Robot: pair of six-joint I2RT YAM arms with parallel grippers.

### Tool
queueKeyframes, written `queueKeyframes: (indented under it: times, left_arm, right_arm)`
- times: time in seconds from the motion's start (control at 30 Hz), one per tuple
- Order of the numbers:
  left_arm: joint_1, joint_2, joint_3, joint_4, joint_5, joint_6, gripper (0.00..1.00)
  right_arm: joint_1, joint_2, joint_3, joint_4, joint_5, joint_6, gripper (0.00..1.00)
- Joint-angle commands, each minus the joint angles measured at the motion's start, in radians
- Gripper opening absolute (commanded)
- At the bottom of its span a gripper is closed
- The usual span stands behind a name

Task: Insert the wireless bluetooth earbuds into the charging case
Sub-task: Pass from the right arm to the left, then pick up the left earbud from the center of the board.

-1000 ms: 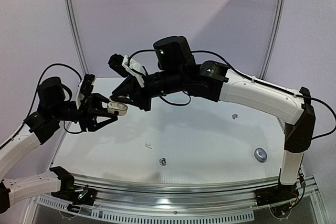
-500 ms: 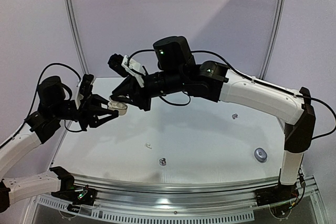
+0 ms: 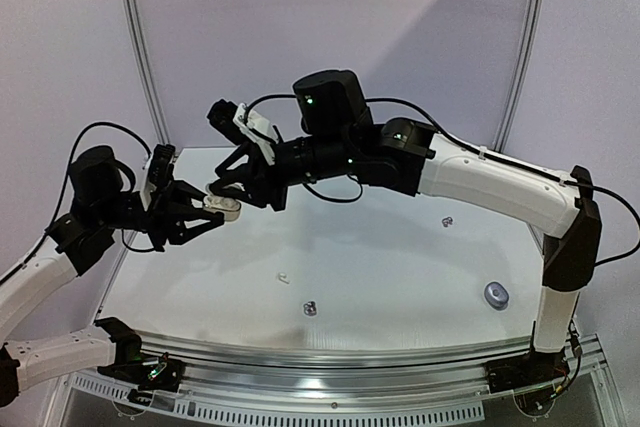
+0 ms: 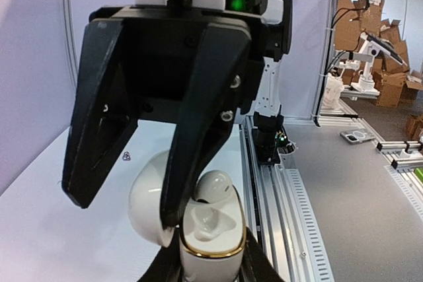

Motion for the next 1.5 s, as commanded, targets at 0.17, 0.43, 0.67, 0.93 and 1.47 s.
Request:
queueKeyframes:
  times: [0.17, 0.43, 0.67, 0.93, 1.47]
  left_arm:
    - [-0.006, -0.028, -0.022, -0.002, 0.057, 0.089, 0.00]
    - [0.002, -0.024, -0.041, -0.054, 0.046, 0.050, 0.00]
    - [0.002, -0.010, -0.068, 0.025, 0.009, -0.095, 0.00]
    - [0.006, -0.033, -0.093, 0.056, -0.043, -0.160, 0.00]
    - [0.088, -0.198, -0.158, 0.035, -0.400, -0.262, 0.00]
  right_arm:
    - [-0.056, -0.050, -0.070, 0.074, -0.141, 0.158, 0.37]
    - [-0.065, -0.052, -0.072, 0.098, -0.192, 0.211, 0.43]
    - [-0.069, -0.056, -0.071, 0.137, -0.200, 0.247, 0.51]
    - [-0.072, -0.073, -0.072, 0.164, -0.155, 0.272, 0.57]
    - [-0.166, 0.225, 0.163, -0.494, 0.509, 0.670, 0.68]
